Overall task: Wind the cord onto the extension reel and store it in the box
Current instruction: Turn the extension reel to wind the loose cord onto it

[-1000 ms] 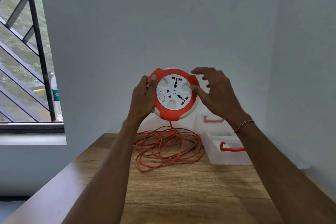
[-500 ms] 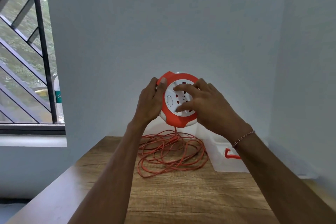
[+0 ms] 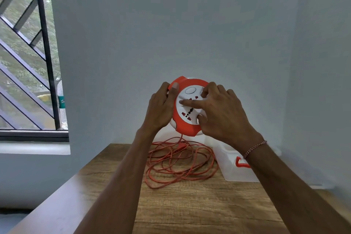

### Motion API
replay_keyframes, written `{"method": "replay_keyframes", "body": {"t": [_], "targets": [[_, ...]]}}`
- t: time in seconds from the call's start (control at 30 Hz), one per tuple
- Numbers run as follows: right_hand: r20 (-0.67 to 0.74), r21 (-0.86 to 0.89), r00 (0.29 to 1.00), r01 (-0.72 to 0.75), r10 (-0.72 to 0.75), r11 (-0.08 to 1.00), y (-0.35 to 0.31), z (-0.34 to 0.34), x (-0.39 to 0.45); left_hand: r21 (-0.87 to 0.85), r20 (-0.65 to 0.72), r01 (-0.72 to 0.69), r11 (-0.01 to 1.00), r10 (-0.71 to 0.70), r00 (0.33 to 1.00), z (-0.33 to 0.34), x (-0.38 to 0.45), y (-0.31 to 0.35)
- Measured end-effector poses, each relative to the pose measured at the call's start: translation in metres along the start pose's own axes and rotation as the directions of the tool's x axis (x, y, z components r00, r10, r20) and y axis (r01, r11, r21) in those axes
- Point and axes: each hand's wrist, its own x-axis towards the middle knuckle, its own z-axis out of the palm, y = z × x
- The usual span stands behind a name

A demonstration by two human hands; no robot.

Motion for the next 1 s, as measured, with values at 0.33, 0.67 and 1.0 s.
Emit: {"method": "replay_keyframes", "body": {"t": [0.33,0.67,1.0], "targets": [[-0.077,0.248,0.972,-0.196,0.221,0.949,-0.003,0.007,0.000,0.057,-0.006,-0.014,0.998,0.015,1.000,0.000,0.001,-0.004],[0.084,0.219,0.989,0.102,-0.123,0.970,0.005,-0.009,0.003,0.034,-0.004,-0.014,0.999,0.014,1.000,-0.001,0.002,-0.005],[0.118,-0.026,0.989,0.098,-0.094,0.995,-0.005,-0.007,0.001,0.025,-0.002,-0.035,0.999,0.035,0.999,-0.001,0.000,-0.003]]}}
